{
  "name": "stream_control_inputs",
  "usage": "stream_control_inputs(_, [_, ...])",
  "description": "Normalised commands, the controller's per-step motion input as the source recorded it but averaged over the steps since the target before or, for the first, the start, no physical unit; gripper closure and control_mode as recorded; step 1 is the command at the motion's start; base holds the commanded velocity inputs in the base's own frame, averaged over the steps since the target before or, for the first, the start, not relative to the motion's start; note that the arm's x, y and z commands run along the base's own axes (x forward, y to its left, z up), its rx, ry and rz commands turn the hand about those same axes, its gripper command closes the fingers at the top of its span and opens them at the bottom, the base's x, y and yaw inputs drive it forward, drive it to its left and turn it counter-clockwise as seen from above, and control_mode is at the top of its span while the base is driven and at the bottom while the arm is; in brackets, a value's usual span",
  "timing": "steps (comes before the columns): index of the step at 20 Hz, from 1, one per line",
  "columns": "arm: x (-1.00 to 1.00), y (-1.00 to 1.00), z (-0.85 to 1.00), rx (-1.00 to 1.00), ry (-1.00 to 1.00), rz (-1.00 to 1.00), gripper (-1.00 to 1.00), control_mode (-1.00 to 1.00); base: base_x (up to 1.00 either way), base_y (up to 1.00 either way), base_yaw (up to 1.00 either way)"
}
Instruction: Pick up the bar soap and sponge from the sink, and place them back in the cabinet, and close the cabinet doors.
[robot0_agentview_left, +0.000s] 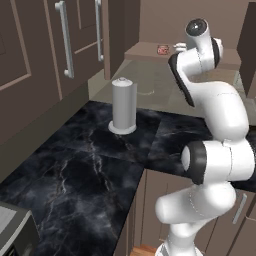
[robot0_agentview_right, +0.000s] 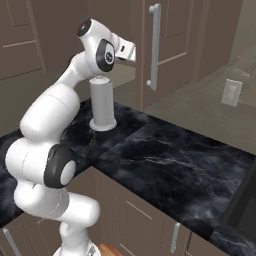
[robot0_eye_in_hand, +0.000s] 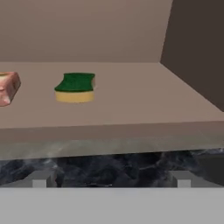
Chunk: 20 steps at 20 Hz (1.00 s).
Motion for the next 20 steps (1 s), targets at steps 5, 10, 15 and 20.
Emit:
stream_control_inputs(5, [-0.75,0.06,0.00,0.00,-0.03,0.01,-1.00,-1.00,0.00,0.00,0.00])
stream_control_inputs(10, [-0.62,0.03,0.00,0.00,-0.01,0.01,-1.00,-1.00,0.00,0.00,0.00])
stream_control_inputs(15, [-0.52,0.07,0.00,0.00,0.00,0.02,-1.00,-1.00,0.00,0.00,0.00])
stream_control_inputs(20, [-0.44,0.14,0.00,0.00,0.00,0.01,-1.00,-1.00,0.00,0.00,0.00])
